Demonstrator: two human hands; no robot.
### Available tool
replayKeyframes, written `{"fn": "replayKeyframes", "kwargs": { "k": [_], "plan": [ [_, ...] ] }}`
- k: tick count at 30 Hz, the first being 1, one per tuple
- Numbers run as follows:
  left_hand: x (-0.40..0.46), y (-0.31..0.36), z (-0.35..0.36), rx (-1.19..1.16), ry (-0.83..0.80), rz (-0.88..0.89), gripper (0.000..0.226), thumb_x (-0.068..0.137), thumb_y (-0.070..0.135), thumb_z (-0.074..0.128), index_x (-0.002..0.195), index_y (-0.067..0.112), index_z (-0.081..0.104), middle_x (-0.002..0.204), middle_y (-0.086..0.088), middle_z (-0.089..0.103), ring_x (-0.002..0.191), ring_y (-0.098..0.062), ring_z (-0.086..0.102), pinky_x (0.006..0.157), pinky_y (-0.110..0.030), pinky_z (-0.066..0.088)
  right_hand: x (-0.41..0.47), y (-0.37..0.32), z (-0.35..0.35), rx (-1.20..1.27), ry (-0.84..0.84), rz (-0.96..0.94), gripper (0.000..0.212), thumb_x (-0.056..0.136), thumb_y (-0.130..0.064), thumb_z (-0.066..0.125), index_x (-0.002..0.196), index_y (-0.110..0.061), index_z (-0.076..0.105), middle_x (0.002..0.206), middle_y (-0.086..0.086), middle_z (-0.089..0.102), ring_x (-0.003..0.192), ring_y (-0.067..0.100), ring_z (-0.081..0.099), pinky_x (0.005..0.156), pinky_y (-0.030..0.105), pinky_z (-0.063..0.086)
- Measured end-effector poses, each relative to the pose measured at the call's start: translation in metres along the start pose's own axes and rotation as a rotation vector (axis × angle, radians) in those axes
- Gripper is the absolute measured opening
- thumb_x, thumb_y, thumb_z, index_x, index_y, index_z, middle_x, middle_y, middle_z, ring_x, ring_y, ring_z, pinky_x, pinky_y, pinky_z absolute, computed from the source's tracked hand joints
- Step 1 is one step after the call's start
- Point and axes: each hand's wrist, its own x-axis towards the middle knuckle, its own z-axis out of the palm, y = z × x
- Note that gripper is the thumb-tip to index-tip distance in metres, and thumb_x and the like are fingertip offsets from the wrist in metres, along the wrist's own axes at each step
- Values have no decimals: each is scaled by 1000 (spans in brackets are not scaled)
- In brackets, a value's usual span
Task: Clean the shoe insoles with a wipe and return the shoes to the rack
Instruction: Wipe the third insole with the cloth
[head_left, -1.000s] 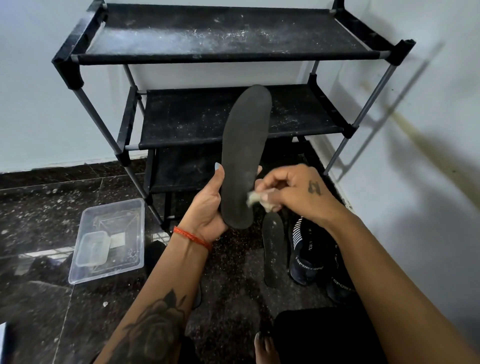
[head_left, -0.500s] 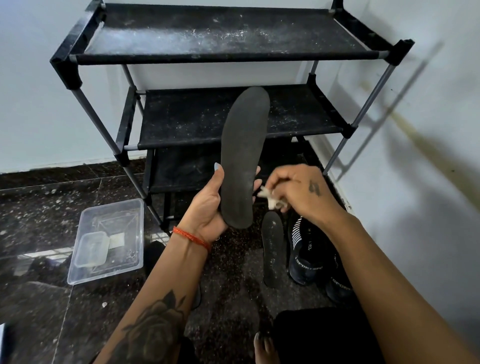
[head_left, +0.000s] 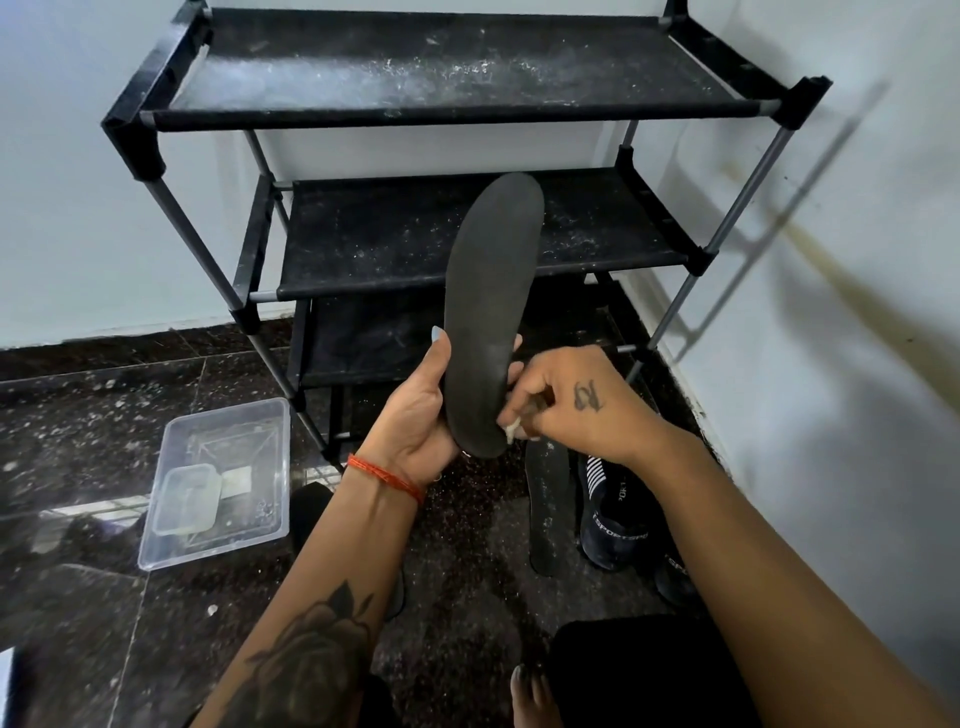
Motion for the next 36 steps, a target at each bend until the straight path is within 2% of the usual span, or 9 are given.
{"fn": "replayKeyframes", "kwargs": {
  "k": [2, 7, 16, 21, 24, 27, 32, 34, 36],
  "plan": [
    [1, 0, -1, -19, 5, -8, 63, 97, 50, 28, 139, 6, 44, 136, -11, 55, 114, -22, 57, 94, -34, 50, -2, 2, -5, -51, 13, 29, 22, 68, -1, 75, 79, -21, 77, 71, -11, 67, 64, -3, 59, 66, 8, 47],
    [1, -1, 0, 18, 9, 18, 59, 99, 48, 27, 131, 6, 52, 128, -14, 60, 108, -21, 62, 93, -33, 50, -1, -7, -5, 246, 396, -29, 17, 66, -8, 80, 77, -20, 74, 71, -11, 70, 63, 1, 65, 63, 15, 53],
    [0, 0, 0, -46, -8, 1, 60, 100, 46, 25, 138, 4, 44, 136, -15, 54, 113, -26, 58, 85, -35, 56, -4, 1, -8, 76, -35, 19, 20, 63, 0, 79, 74, -16, 76, 70, -9, 71, 68, 1, 66, 67, 11, 50],
    [3, 0, 0, -95, -16, 4, 55, 99, 44, 31, 140, 9, 43, 129, -13, 60, 101, -21, 67, 91, -40, 53, -1, 2, -8, 254, 408, -33, 15, 72, -1, 75, 76, -15, 70, 72, -5, 70, 65, 5, 66, 63, 12, 50],
    [5, -4, 0, -87, -17, 13, 52, 98, 41, 35, 141, 13, 43, 133, -13, 57, 113, -26, 60, 92, -45, 52, 8, 1, 3, 168, 511, -70, 16, 75, -2, 71, 81, -17, 70, 77, -9, 67, 69, 1, 62, 64, 9, 47],
    [6, -8, -1, -67, -19, 54, 44, 102, 36, 30, 136, 14, 47, 131, -13, 58, 118, -28, 57, 91, -44, 53, 14, 3, 9, 95, 457, -58, 15, 78, -3, 69, 84, -16, 72, 82, -3, 69, 70, 4, 63, 65, 13, 50],
    [9, -9, -3, -18, -19, 113, 33, 104, 25, 29, 120, 13, 55, 108, -9, 68, 90, -17, 69, 78, -30, 58, 7, 6, -2, 173, 144, 42, 14, 74, 2, 72, 80, -11, 74, 72, -2, 70, 57, 0, 63, 62, 14, 53],
    [9, -7, -3, 0, -20, 133, 33, 104, 23, 28, 123, 11, 53, 110, -13, 66, 91, -20, 68, 78, -31, 58, 0, 6, -9, 249, -58, 84, 14, 72, 3, 73, 80, -9, 74, 74, 6, 72, 63, 9, 66, 63, 21, 55],
    [8, -6, -2, 35, -16, 146, 36, 105, 24, 27, 128, 12, 50, 118, -13, 64, 95, -21, 66, 83, -32, 57, -3, 5, -13, 423, -70, 116, 14, 74, 6, 70, 84, -4, 72, 76, 13, 70, 65, 18, 67, 59, 23, 55]
  ]
}}
